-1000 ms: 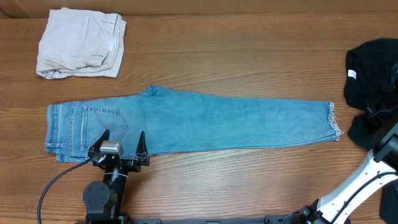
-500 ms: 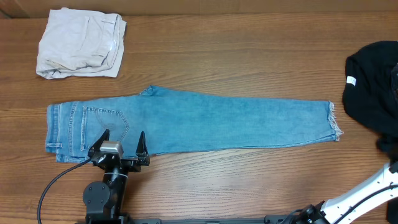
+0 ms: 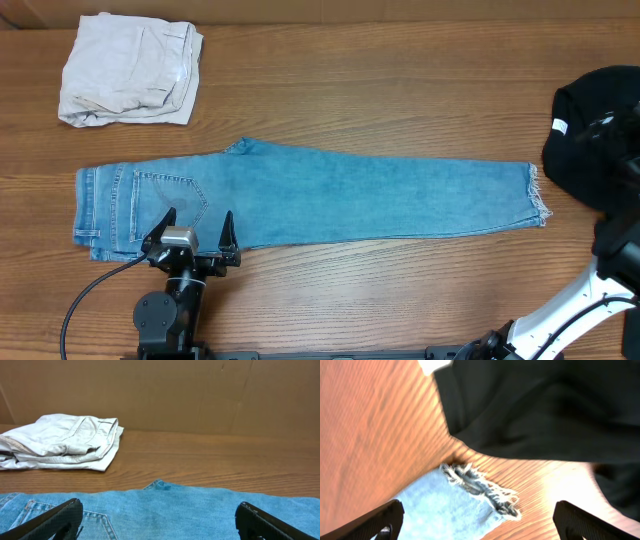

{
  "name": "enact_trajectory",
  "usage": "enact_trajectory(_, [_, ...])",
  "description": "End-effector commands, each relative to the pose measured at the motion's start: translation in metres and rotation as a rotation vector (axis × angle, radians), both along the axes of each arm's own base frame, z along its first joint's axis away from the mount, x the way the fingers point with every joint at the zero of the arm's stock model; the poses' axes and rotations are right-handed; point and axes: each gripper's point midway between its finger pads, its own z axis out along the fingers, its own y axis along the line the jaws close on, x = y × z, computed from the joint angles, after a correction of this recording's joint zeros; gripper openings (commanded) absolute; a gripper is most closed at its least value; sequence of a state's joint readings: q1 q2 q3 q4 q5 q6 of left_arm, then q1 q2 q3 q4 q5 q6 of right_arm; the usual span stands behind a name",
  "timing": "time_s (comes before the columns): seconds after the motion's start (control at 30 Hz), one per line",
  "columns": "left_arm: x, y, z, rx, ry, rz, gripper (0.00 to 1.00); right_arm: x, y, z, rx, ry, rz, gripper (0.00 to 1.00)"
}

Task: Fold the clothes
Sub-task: 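Push the black clothing aside and reach toward the jeans hem, then grasp the frayed jeans leg hem with the right gripper and lift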

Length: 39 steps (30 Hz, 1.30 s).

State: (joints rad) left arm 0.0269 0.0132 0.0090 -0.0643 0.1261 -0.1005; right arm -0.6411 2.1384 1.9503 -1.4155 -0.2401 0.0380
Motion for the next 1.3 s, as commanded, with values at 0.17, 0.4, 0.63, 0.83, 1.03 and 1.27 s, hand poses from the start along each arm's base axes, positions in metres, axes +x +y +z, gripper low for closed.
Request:
enact_trajectory(0.17, [0.000,0.003,-0.001,0.016,-0.004,0.011,1.00,-0.008,0.037,-0.056,0.028,0.042,0.205,1.00])
enact_trajectory(0.4, [0.000,0.003,-0.001,0.016,-0.004,0.011,1.00,-0.030,0.055,-0.089,0.053,0.090,0.332,1.00])
enact_trajectory(0.63, [0.000,0.003,-0.001,0.016,-0.004,0.011,1.00,-0.039,0.073,-0.120,0.025,0.122,0.406,1.00])
enact_trajectory(0.83, [0.000,0.003,-0.001,0.016,-0.004,0.011,1.00,-0.040,0.086,-0.131,0.004,0.144,0.448,0.93])
enact_trajectory(1.03, [0.000,0.003,-0.001,0.016,-0.004,0.011,1.00,-0.041,0.089,-0.131,0.013,0.161,0.401,0.74])
enact_trajectory(1.27, [0.000,0.003,-0.001,0.016,-0.004,0.011,1.00,-0.034,0.110,-0.131,0.008,0.164,0.463,0.65])
